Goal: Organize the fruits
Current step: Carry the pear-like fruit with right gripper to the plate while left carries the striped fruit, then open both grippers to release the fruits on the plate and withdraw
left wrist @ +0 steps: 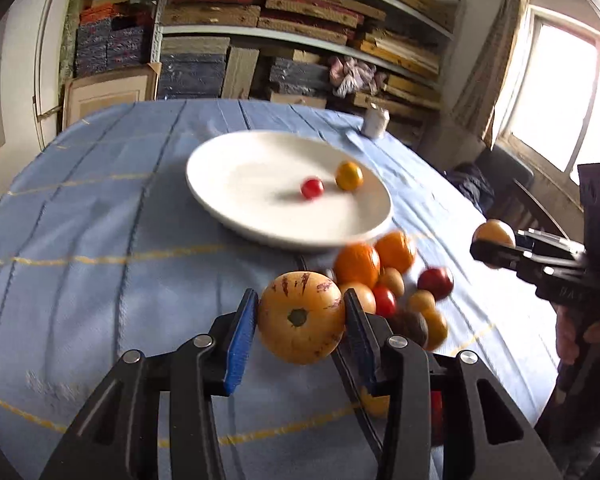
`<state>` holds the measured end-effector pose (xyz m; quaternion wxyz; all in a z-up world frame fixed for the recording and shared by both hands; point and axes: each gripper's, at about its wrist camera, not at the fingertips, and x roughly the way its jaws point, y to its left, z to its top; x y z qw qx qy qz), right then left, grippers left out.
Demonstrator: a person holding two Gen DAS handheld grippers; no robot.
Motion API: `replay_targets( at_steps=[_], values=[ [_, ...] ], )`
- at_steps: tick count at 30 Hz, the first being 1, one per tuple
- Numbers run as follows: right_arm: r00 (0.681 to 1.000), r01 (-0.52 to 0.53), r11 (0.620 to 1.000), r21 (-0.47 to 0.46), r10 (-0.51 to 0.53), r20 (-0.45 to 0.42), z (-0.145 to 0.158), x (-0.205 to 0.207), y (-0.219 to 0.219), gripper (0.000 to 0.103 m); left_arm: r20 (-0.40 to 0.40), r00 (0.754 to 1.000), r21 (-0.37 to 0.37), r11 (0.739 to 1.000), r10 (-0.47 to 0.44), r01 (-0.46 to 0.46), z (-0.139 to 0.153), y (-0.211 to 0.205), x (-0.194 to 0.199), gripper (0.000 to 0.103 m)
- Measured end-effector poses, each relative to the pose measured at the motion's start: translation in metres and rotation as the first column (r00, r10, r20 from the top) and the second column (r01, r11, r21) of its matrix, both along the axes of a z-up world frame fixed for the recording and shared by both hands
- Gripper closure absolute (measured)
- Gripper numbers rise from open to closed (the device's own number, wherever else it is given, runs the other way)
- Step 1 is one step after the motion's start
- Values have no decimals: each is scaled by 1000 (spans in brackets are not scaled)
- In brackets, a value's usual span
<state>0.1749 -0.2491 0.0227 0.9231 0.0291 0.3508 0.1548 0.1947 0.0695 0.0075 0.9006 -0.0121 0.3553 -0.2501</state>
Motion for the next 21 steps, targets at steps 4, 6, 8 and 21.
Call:
replay_targets(
  at_steps=[4,6,8,21],
  values=[
    [999,-38,999,-18,38,27,11,32,7,58,29,1000,25,1000,10,-10,18,-12,32,59],
    [999,-41,998,-45,42,34,11,55,14,58,15,1000,39,999,10,-11,19,-21,54,59],
    [999,-33,996,-79,35,31,8,77,22,58,-10,1000,46,999,-9,9,13,-31,75,59],
    [998,-62,997,-54,61,-18,-18,128,25,10,-15,994,115,988,108,-106,-8,-33,119,6]
  ],
)
